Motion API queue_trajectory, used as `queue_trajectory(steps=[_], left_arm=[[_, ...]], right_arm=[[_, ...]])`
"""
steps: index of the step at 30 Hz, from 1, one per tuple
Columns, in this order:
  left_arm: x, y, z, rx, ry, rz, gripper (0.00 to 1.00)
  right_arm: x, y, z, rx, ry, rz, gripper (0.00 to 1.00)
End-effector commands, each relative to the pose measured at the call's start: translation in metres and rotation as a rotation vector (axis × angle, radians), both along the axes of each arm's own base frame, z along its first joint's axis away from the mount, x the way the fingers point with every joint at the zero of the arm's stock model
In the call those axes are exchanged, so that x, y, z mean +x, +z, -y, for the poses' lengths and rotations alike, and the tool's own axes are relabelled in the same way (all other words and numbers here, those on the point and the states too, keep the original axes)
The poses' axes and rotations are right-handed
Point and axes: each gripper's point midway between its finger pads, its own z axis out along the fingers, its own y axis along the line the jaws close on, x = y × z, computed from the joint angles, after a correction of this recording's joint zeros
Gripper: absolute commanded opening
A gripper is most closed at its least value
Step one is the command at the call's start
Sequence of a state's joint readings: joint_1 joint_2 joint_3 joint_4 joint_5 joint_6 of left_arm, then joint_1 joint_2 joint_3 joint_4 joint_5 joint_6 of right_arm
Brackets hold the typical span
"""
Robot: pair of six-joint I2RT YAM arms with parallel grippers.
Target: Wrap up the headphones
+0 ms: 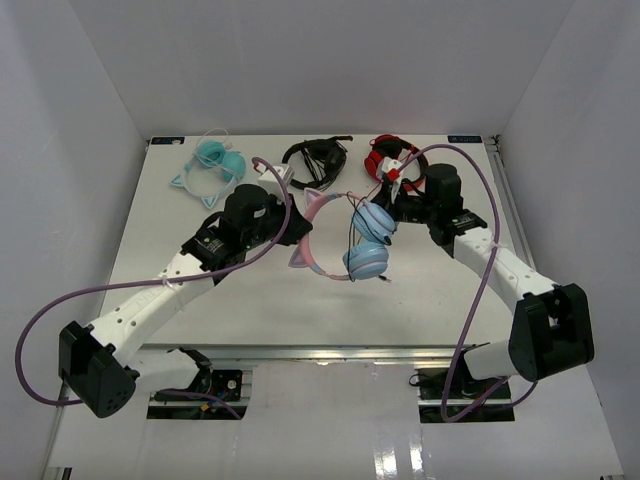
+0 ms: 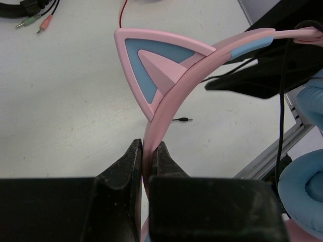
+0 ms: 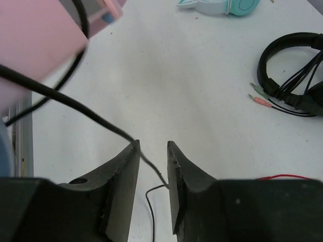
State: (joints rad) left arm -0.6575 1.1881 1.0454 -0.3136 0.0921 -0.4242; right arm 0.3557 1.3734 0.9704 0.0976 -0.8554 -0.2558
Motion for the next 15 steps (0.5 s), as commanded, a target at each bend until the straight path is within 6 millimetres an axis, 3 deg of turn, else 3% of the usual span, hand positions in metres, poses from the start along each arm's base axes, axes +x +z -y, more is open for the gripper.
queue_trajectory(steps=[1,6,10,15], left_arm=[[0.01,0.076,0.004,-0.159,0.05,0.122,0.0],[0.012,0.09,0.003,-0.155,0.064,0.126,0.0],[0.013,0.109,-0.003,-0.168,0.089,0.155,0.0],[0.016,0.13,-0.008,-0.189,0.125,0.191,0.0]], right_arm=[[-0.001,0.007,-0.001,0.082,0.015,-0.047,0.48],[-0.004,-0.007,-0.001,0.088,0.034,-0.046,0.7],[-0.008,-0.019,-0.002,0.093,0.075,0.003,0.78],[-0.007,-0.038,-0.007,0.105,0.118,0.015,0.82]])
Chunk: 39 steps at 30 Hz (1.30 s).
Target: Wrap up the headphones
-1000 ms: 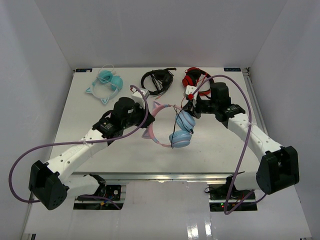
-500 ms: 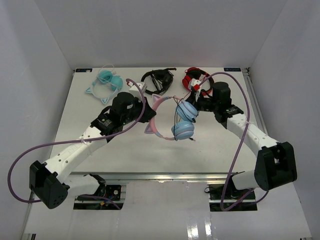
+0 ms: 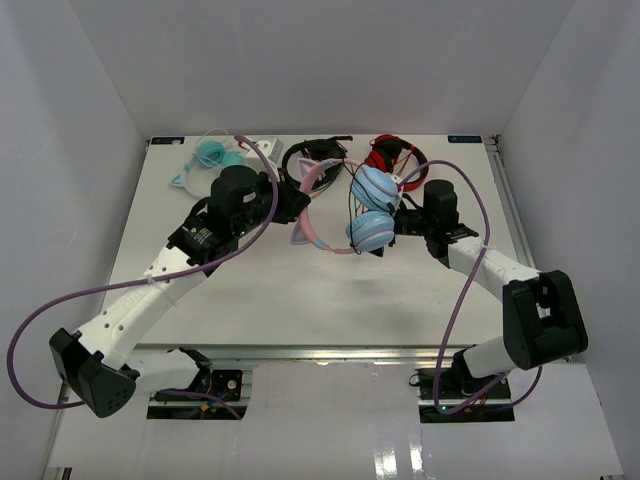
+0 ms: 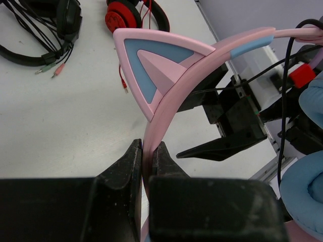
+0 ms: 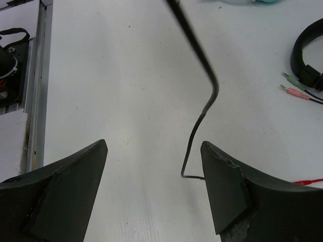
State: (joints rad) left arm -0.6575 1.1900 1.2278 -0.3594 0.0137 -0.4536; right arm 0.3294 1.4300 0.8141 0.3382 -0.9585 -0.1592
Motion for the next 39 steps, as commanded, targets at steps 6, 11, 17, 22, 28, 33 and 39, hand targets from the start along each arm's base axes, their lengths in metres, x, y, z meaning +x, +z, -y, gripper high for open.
queue_trajectory(steps=[6,11,17,22,28,33,39], left_arm=[[-0.001,0.074,-0.003,-0.136,0.037,0.099,0.0],[-0.001,0.088,-0.007,-0.147,0.055,0.104,0.0],[0.004,0.096,-0.023,-0.182,0.158,0.101,0.0],[0.017,0.086,-0.048,-0.25,0.36,0.044,0.0],[0.045,0.064,-0.072,-0.417,0.643,-0.003,0.0],[0.081,0.041,-0.061,-0.374,0.734,-0.024,0.0],[0.107,-0.027,-0.062,-0.035,0.783,-0.03,0.0]], right_arm=[[0.03,-0.003,-0.023,0.087,0.043,0.18,0.82],[0.05,-0.005,-0.034,0.112,-0.019,0.205,0.75],[0.04,-0.013,-0.028,0.104,-0.028,0.216,0.13],[0.013,-0.012,-0.015,0.09,-0.058,0.212,0.08],[-0.027,-0.017,-0.024,-0.153,-0.028,0.33,0.08],[-0.044,-0.008,-0.028,-0.376,-0.029,0.438,0.08],[-0.014,0.016,0.001,-0.64,-0.149,0.64,0.08]])
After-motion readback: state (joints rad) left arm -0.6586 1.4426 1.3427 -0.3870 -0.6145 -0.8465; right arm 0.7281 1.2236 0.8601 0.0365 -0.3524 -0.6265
